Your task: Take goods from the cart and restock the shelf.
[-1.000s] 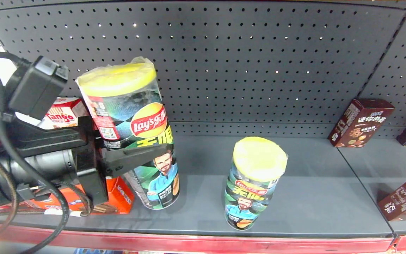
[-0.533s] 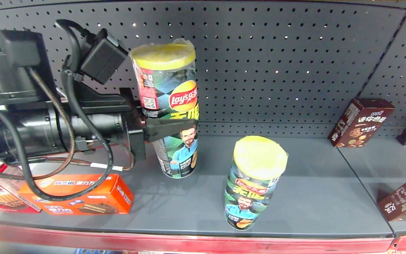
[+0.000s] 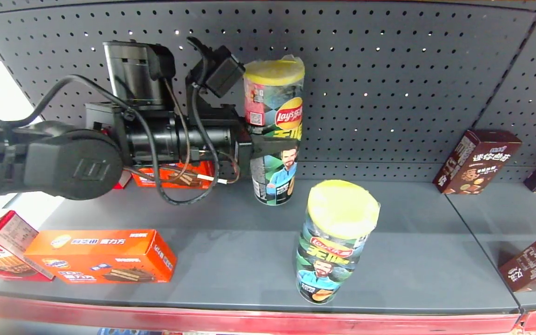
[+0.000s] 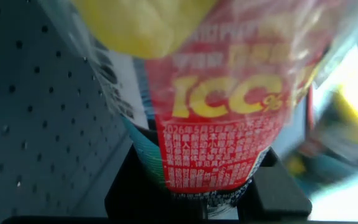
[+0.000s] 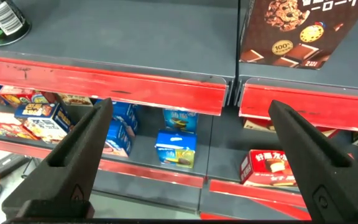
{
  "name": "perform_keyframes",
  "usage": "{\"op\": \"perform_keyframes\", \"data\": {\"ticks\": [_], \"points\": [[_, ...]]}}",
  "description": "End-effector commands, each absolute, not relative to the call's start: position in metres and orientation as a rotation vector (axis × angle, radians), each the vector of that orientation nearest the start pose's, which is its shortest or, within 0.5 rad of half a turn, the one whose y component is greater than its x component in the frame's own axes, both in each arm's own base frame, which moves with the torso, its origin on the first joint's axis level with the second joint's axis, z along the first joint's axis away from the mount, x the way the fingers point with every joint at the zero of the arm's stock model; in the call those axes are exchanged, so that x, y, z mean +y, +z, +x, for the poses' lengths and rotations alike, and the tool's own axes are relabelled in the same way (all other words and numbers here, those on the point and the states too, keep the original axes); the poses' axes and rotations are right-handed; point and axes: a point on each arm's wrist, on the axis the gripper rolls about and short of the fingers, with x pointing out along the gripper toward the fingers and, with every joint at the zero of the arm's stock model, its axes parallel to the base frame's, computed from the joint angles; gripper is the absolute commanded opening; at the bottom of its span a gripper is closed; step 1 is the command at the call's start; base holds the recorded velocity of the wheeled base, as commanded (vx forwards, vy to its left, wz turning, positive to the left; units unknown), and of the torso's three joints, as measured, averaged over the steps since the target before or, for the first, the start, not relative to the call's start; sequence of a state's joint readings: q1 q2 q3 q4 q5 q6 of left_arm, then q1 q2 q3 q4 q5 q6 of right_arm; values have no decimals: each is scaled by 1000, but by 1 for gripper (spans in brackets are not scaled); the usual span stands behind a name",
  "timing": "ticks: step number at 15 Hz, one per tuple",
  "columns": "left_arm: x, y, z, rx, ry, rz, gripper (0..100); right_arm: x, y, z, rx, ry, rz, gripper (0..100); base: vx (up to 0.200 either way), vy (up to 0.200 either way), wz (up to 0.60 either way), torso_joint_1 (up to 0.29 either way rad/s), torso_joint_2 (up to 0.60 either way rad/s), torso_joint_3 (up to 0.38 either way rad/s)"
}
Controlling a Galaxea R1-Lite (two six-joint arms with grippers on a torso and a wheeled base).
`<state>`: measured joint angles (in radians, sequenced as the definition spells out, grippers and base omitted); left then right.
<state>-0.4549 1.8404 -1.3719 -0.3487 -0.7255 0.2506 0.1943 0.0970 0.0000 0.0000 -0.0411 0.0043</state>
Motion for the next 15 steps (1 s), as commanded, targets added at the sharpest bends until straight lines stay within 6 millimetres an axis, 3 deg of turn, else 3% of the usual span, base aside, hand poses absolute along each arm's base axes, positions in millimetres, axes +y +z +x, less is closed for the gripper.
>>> {"op": "perform_keyframes", "data": {"ticks": [1, 10, 15], "points": [[-192, 241, 353, 19, -1202, 198, 0, -4, 78, -15, 99, 153, -7, 100, 0, 0, 0, 0, 0, 0], [-215, 198, 398, 36, -1225, 194, 0, -4, 77, -15, 101, 153, -7, 100, 0, 0, 0, 0, 0, 0], [-217, 184, 407, 24, -1242, 193, 0, -4, 77, -15, 101, 153, -7, 100, 0, 0, 0, 0, 0, 0]]}}
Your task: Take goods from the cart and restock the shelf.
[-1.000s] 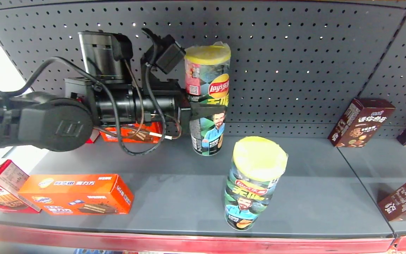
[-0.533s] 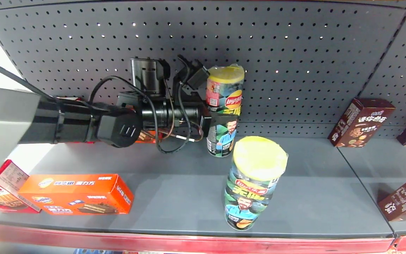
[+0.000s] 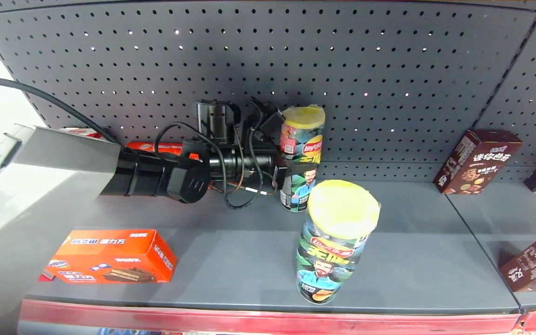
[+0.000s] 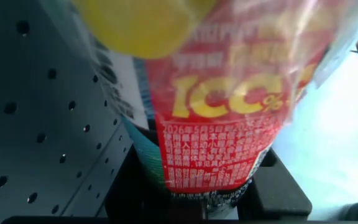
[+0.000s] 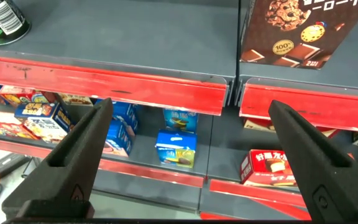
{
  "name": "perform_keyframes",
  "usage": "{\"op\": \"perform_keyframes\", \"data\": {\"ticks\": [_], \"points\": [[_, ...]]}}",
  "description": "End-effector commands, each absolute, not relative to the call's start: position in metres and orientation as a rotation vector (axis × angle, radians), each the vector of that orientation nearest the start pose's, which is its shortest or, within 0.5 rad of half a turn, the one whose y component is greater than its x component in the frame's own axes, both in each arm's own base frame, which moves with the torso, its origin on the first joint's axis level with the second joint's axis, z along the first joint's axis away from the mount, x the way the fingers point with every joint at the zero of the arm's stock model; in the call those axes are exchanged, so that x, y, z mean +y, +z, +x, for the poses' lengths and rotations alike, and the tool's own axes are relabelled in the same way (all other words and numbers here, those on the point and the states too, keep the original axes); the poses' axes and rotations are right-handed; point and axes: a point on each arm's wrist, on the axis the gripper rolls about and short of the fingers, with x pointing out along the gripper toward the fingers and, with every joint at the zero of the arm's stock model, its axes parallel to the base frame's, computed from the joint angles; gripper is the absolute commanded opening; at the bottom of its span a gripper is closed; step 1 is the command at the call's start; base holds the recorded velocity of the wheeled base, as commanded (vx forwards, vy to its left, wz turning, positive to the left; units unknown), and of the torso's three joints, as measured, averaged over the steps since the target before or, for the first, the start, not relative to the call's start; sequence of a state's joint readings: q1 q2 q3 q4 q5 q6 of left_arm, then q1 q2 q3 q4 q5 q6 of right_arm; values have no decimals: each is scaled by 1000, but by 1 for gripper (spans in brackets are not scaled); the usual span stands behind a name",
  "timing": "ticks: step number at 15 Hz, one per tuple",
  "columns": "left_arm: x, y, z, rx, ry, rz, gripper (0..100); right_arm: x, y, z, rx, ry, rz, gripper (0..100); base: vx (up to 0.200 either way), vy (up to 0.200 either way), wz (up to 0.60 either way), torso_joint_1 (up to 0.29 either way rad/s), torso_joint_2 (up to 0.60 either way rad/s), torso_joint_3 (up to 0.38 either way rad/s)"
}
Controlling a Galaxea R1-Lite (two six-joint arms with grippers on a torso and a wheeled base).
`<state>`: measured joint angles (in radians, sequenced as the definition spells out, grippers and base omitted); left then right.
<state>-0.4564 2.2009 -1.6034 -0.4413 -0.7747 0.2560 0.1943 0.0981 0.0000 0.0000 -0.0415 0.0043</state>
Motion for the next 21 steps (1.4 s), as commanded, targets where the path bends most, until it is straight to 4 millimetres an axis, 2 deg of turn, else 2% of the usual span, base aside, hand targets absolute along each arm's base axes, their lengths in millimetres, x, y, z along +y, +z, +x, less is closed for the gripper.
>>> {"op": "perform_keyframes", "data": {"ticks": [1, 3, 4, 9, 11, 14, 17, 21], "points": [[-218, 182, 408, 27, -1243, 193, 0, -4, 77, -15, 101, 153, -7, 100, 0, 0, 0, 0, 0, 0], [-218, 181, 408, 28, -1242, 196, 0, -4, 77, -15, 101, 153, -7, 100, 0, 0, 0, 0, 0, 0], [-217, 179, 408, 24, -1241, 210, 100, -4, 78, -15, 99, 153, -7, 100, 0, 0, 0, 0, 0, 0], [-212, 186, 401, 35, -1232, 212, 100, -4, 77, -15, 101, 153, -7, 100, 0, 0, 0, 0, 0, 0], [-198, 198, 372, 86, -1228, 207, 100, -4, 77, -15, 101, 153, -7, 100, 0, 0, 0, 0, 0, 0], [-182, 212, 344, 104, -1173, 218, 100, -4, 77, -15, 101, 153, -7, 100, 0, 0, 0, 0, 0, 0], [-173, 216, 326, 101, -1086, 270, 100, -4, 77, -15, 101, 153, -7, 100, 0, 0, 0, 0, 0, 0], [-171, 208, 320, 119, -964, 363, 100, -4, 77, -15, 101, 153, -7, 100, 0, 0, 0, 0, 0, 0]]}}
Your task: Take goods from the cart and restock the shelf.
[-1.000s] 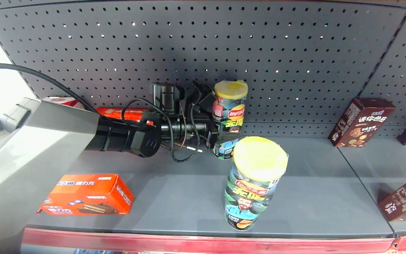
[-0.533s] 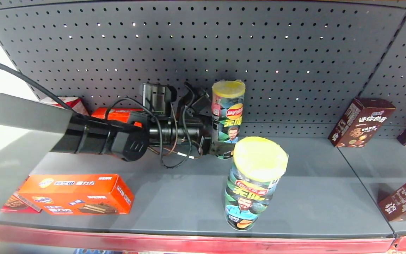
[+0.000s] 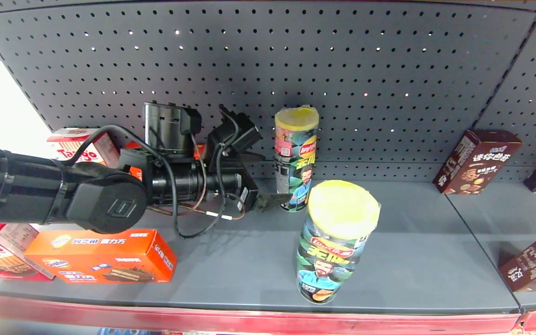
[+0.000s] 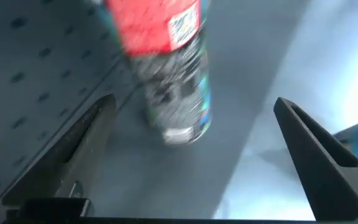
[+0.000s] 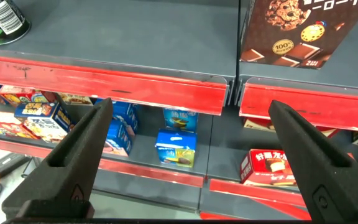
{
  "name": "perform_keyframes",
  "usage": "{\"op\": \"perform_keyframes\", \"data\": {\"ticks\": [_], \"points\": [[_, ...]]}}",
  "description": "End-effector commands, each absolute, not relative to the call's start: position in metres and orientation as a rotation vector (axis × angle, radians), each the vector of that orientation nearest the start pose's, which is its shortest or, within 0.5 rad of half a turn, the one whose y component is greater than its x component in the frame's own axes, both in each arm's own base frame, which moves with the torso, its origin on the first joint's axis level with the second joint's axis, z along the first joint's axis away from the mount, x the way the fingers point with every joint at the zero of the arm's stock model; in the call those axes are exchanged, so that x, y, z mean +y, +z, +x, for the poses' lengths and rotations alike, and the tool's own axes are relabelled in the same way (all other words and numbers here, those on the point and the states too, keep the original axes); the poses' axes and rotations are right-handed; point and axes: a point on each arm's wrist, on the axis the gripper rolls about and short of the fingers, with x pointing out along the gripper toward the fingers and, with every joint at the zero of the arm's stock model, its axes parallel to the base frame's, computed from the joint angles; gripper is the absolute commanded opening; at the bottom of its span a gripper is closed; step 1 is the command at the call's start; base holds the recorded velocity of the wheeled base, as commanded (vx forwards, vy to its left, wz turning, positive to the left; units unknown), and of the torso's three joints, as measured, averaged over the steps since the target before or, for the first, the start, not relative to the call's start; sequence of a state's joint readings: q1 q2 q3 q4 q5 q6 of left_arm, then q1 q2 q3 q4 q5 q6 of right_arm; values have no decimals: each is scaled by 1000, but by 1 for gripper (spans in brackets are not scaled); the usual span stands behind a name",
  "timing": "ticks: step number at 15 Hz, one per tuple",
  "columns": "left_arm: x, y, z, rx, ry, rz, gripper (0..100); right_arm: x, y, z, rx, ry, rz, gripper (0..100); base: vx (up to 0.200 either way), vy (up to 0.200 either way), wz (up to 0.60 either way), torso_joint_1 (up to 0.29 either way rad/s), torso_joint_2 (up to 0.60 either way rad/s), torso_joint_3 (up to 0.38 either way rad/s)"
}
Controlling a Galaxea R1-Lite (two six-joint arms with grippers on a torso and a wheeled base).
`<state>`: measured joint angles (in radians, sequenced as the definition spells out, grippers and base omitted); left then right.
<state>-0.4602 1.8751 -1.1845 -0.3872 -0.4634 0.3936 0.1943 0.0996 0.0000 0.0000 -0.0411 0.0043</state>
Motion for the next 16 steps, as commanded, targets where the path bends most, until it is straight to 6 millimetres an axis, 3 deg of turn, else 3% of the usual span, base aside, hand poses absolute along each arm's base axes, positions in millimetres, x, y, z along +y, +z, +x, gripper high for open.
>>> {"op": "perform_keyframes", "data": {"ticks": [1, 5, 9, 16], "points": [[-170, 207, 320, 123, -948, 368, 100, -4, 77, -15, 101, 153, -7, 100, 0, 0, 0, 0, 0, 0], [-173, 210, 323, 121, -875, 382, 100, -4, 77, -15, 101, 153, -7, 100, 0, 0, 0, 0, 0, 0], [-188, 211, 340, 112, -741, 391, 100, -4, 77, -15, 101, 153, -7, 100, 0, 0, 0, 0, 0, 0], [-185, 212, 344, 97, -679, 395, 100, -4, 77, -15, 101, 153, -7, 100, 0, 0, 0, 0, 0, 0]]}}
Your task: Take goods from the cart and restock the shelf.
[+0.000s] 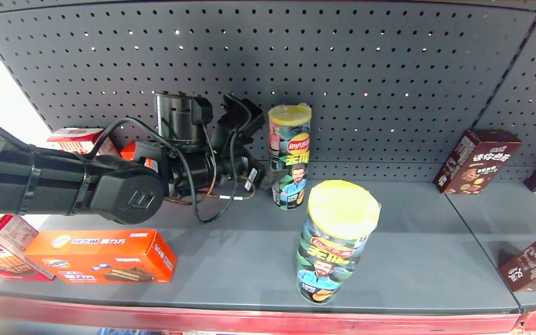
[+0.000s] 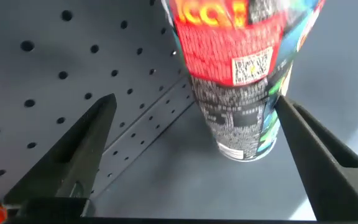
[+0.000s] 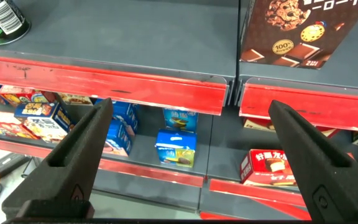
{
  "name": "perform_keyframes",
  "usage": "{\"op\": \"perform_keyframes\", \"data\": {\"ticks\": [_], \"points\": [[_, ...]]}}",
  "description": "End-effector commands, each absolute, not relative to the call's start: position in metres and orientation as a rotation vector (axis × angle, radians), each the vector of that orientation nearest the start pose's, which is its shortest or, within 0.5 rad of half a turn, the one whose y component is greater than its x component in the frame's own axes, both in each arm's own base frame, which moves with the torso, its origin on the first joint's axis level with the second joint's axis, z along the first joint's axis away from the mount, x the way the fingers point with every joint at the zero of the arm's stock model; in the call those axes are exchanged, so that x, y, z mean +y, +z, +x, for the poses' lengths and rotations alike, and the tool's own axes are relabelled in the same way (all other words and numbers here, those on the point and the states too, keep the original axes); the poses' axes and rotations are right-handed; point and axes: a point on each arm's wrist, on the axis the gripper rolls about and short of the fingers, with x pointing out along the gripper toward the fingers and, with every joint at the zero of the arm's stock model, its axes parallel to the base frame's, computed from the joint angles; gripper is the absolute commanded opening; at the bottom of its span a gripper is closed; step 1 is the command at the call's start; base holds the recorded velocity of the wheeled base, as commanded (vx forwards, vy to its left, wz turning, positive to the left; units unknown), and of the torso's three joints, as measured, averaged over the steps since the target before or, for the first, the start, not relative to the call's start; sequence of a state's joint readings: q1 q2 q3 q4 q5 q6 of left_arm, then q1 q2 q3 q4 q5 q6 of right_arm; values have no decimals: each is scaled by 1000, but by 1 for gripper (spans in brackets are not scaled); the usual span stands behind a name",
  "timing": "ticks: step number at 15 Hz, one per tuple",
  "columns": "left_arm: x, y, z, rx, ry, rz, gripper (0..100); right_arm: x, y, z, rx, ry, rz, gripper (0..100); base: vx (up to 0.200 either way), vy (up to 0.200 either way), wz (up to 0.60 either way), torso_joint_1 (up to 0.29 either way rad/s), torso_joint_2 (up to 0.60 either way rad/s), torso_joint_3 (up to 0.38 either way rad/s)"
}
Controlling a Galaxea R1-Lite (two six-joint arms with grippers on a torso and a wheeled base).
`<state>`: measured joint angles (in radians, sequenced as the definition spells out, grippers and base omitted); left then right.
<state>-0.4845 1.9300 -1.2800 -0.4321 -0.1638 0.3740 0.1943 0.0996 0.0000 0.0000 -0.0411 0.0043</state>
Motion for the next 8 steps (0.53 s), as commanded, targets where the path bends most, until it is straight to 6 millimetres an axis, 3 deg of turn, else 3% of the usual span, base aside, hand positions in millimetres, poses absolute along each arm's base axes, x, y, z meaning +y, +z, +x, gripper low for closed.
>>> {"op": "perform_keyframes", "data": {"ticks": [1, 8], "points": [[-184, 212, 344, 100, -661, 397, 100, -4, 77, -15, 101, 153, -7, 100, 0, 0, 0, 0, 0, 0], [-181, 212, 346, 99, -605, 407, 100, -4, 77, -15, 101, 153, -7, 100, 0, 0, 0, 0, 0, 0]]}}
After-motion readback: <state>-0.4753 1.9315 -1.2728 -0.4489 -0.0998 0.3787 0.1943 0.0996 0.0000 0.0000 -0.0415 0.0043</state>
